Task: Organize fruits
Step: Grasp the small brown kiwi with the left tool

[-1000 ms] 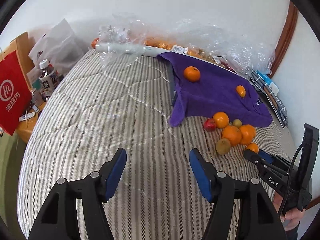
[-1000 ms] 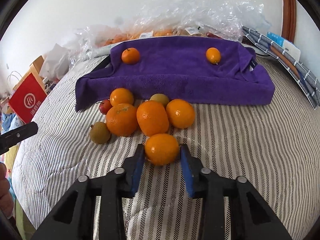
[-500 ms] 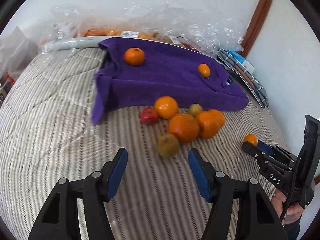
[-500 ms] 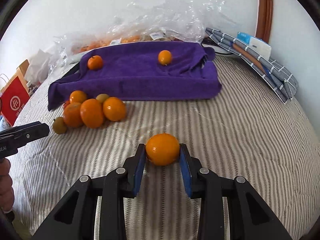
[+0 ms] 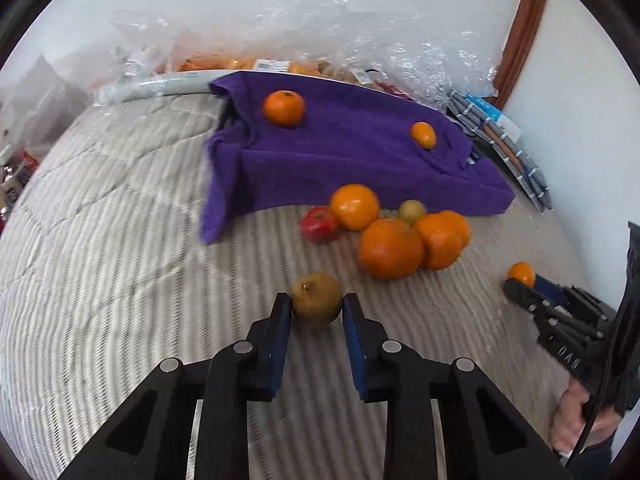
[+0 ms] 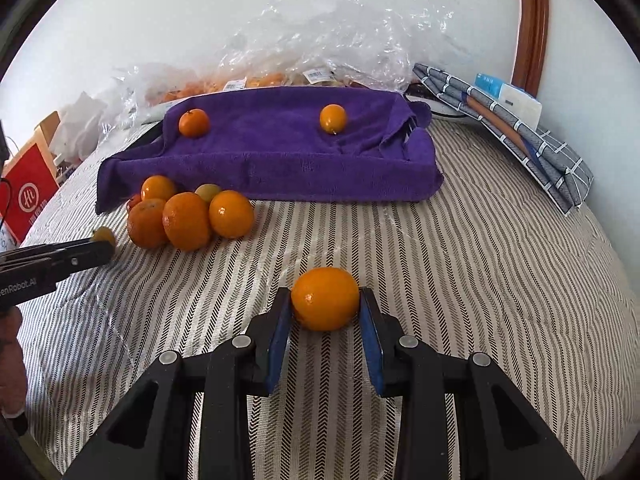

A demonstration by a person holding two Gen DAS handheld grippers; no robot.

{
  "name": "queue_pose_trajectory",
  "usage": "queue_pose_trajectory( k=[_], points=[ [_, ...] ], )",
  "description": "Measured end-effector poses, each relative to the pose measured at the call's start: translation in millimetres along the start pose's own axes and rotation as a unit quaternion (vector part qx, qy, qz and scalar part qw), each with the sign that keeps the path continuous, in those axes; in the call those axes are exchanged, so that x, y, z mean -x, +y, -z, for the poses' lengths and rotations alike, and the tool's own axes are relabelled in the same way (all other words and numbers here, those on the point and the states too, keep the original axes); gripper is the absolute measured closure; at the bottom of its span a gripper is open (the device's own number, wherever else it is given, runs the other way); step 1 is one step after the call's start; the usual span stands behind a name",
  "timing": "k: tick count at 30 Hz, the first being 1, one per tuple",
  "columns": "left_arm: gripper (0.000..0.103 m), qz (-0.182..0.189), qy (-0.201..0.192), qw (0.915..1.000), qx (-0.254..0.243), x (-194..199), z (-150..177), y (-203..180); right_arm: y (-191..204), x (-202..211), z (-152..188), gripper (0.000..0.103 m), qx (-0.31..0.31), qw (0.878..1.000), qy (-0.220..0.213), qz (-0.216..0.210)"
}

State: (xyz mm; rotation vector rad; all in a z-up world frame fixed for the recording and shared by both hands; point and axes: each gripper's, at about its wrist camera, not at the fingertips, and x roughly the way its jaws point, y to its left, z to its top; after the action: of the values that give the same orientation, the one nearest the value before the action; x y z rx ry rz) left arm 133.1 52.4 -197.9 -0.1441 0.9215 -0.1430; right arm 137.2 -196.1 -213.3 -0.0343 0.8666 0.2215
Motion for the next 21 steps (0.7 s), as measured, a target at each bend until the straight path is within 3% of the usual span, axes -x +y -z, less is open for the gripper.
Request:
queue_pose_trajectory(
  k=[12, 21],
  points=[
    [0.077, 0.009, -0.022, 0.9996, 0.011, -6, -6, 11, 1, -2, -1, 0.069, 0.002, 1.000, 0.005, 0.001],
    [0.077, 0.033, -0.031, 0.9975, 0.054, -4, -6, 27, 3, -1, -1, 0.069, 0.010, 1.000, 0.004, 0.010]
  ],
)
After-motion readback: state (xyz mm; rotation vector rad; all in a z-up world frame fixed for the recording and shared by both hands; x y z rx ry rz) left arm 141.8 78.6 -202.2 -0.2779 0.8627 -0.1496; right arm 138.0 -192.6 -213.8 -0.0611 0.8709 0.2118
